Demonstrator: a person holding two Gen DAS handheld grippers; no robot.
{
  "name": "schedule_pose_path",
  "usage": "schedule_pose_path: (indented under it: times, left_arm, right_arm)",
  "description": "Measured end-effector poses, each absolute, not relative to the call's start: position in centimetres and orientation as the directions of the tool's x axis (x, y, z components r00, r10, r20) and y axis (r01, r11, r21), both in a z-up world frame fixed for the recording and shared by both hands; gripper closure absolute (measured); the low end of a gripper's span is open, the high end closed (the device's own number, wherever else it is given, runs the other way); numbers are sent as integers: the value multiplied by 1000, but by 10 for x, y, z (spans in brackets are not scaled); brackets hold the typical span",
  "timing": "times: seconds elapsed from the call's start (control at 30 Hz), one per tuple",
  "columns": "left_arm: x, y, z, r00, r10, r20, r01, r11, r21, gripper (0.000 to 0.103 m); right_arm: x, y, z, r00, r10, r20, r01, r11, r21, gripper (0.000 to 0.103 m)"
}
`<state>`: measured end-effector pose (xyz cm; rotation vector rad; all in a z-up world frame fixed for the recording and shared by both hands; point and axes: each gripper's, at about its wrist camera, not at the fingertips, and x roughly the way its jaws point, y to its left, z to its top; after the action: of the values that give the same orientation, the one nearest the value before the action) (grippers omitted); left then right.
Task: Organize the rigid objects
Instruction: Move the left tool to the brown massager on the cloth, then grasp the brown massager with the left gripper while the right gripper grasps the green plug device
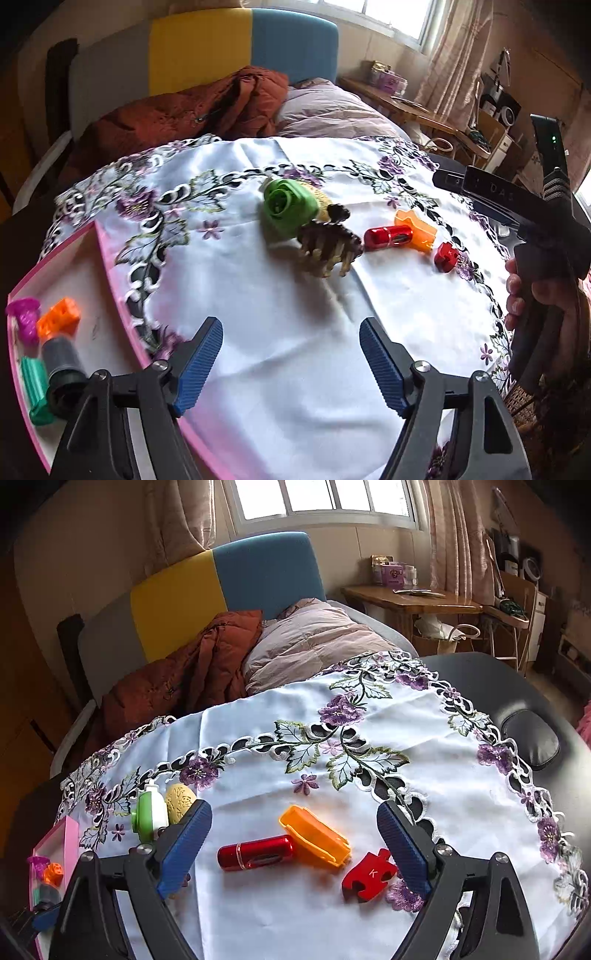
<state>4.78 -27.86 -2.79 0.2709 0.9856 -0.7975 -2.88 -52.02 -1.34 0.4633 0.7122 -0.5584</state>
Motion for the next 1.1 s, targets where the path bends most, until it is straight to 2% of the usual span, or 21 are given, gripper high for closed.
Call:
schedule_pose_path:
  times: [0.2,0.43,0.5,0.53,0.57,0.9,1.1]
  left_arm:
    - [67,-329,-44,240,-511,-825,740,647,-185,18]
    - [97,-362,-71,222,-479,-849,710,677,-196,16]
    - [104,-366,-78,192,-487,-852,693,682,-233,19]
    - [105,-366,-79,183,-501,-846,685,682,-255,35]
    - [106,-365,-81,170,-516,-840,683,676,-277,39]
    - [67,-308,-73,199,-512,-836,671,693,-265,40]
    - [42,-268,-65,216,-515,-829,656,705,-267,40]
  right_arm:
    - [-30,-528,-14,619,-313,-721,635,740,224,10]
    - [-26,-530,-18,621,-285,-730,624,743,241,10]
    - [-24,-529,-18,622,-280,-732,620,747,241,10]
    - [-24,-528,-19,622,-280,-732,618,749,239,10]
    - [-24,-528,-19,621,-281,-732,617,751,234,10]
    - [-23,-531,-26,607,-257,-752,620,745,246,10]
    - [-14,-519,-33,586,-234,-776,583,787,203,10]
